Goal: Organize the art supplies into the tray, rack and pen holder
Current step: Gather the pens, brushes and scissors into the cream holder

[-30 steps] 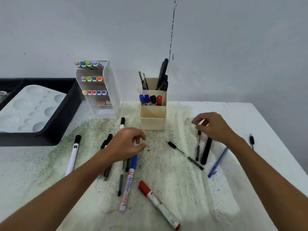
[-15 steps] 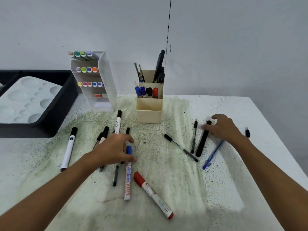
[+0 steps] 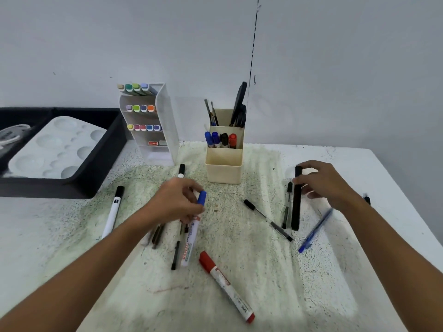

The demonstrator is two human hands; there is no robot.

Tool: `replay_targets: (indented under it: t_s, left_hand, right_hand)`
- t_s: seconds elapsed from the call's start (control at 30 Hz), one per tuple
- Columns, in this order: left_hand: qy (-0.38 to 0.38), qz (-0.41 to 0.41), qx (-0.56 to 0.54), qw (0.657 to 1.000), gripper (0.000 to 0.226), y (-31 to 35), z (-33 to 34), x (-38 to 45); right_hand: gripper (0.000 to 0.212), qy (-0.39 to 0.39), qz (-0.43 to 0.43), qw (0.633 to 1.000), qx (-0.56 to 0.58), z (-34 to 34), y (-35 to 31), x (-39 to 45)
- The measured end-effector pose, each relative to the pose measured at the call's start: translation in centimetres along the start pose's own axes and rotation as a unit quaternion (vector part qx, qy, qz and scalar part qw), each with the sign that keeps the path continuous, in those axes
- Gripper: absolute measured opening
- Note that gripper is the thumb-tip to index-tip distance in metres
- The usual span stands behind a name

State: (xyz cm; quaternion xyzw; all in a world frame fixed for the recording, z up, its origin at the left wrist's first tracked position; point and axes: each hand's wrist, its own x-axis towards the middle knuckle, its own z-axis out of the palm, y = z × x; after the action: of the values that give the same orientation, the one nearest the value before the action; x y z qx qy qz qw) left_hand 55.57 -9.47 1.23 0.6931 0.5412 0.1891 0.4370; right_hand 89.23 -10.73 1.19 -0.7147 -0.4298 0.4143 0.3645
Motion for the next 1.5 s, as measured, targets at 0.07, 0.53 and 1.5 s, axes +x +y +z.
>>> replay_targets:
  t_s: [0.07, 0.53, 1.5]
  left_hand:
    - [0.017, 0.032, -0.049, 0.998, 0.042, 2.0, -0.9, 0.2]
    - [0.354, 0.343, -0.11, 0.863, 0.033, 10.2, -5.6, 2.7]
    - [0.277, 0.288, 0.079, 0.913, 0.026, 4.6, -3.9, 10.4]
  right_hand:
    - [0.035, -0.014, -0.03, 0.998, 0.059, 0.6, -1.6, -0.5]
    - [0.025, 0.128, -0.387, 0.909, 0.089, 5.3, -11.4, -1.7]
    - [0.014, 0.103, -0.348, 0.927, -0.094, 10.3, -8.4, 2.2]
